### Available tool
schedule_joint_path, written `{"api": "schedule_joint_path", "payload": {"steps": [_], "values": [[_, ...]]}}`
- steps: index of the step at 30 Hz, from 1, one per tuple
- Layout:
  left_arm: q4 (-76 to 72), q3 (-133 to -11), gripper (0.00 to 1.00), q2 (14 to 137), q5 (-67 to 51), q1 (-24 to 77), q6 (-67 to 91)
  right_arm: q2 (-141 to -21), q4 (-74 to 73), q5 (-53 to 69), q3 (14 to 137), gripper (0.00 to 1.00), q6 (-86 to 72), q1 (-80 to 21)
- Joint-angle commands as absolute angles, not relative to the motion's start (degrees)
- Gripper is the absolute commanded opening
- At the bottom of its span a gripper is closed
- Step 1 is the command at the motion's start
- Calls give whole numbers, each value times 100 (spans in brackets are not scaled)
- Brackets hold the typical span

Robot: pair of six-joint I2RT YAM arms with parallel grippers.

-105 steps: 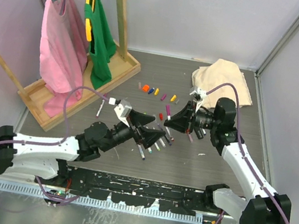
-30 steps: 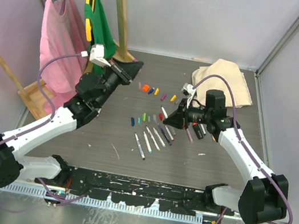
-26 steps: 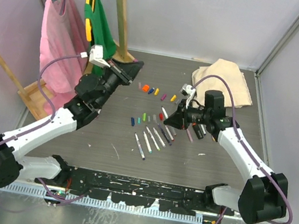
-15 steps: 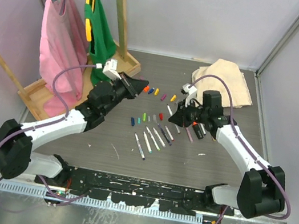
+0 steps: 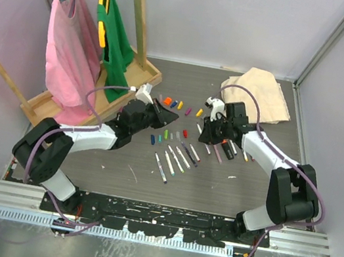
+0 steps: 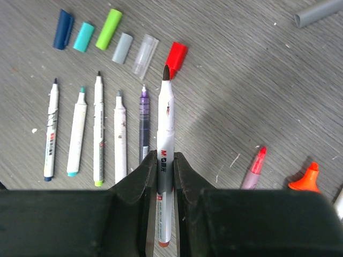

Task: Open the pen caps
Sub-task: Place the pen at the center of the board.

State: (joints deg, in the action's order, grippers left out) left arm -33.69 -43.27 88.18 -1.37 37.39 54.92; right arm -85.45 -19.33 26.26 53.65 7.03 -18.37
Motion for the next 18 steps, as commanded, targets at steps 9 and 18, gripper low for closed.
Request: {"api": "schedule_joint_path", "payload": {"steps": [9,18], "values": [[-3685,-4513,0,9398,-403,3860,5684,-9062,-2189,1930,5740,12,870,-1968],[-2825,-5200,0,9907,-274,4008,5696,-9637,-2367,1679,5928,13,883,-2096]]}}
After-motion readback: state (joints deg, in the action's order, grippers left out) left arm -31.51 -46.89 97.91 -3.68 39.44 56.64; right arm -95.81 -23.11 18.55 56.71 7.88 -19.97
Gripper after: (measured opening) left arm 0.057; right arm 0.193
